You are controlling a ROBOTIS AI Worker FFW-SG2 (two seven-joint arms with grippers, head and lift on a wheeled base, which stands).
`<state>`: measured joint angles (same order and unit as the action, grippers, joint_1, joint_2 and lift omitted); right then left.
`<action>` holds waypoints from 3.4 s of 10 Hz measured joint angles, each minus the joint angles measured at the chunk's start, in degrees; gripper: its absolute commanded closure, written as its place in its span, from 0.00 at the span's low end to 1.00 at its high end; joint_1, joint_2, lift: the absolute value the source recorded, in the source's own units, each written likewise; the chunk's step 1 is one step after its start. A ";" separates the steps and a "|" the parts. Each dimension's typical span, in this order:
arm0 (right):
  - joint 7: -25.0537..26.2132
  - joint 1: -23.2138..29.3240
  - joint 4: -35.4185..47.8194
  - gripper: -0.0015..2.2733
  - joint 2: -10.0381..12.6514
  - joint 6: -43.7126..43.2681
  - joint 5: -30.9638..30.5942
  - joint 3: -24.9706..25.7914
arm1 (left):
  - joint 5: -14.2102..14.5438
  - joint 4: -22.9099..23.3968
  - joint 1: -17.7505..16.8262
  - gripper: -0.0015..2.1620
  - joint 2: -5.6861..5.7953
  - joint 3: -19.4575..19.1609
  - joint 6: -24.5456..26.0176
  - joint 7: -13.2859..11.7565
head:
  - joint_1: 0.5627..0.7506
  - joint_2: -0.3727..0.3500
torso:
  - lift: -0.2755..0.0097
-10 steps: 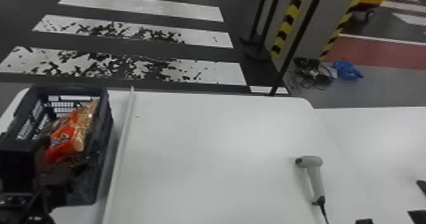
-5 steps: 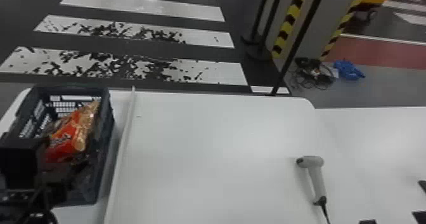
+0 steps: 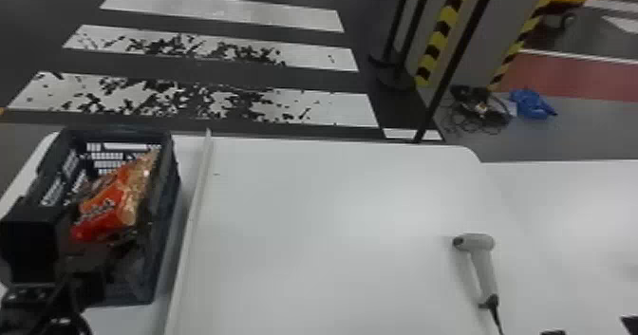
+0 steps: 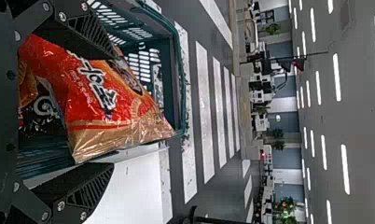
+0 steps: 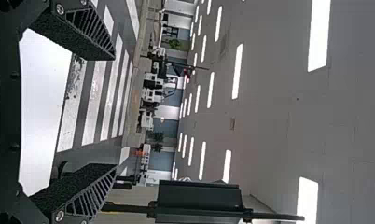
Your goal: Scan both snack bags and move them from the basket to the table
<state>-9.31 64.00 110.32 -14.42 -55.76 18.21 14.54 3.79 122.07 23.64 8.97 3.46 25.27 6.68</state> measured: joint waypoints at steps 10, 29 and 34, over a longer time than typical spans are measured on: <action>0.00 -1.25 -2.04 0.05 -0.11 -0.18 -1.25 -1.10 | 1.77 1.29 0.72 0.18 0.39 -2.24 0.02 0.02 | 0.70 0.30 | 0.62; 0.61 -1.74 -2.65 0.05 0.18 -2.64 -1.81 -2.78 | -5.59 19.67 4.98 0.89 1.58 1.45 2.79 8.49 | 0.70 0.31 | 0.62; 0.84 -1.77 -2.26 0.05 0.49 -2.64 -2.12 -3.03 | -9.63 19.10 1.07 0.89 1.63 9.69 5.98 5.70 | 0.70 0.15 | 0.62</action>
<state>-8.48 62.24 108.06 -13.93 -58.40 16.09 11.51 -5.84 141.17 24.71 10.60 13.15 31.26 12.38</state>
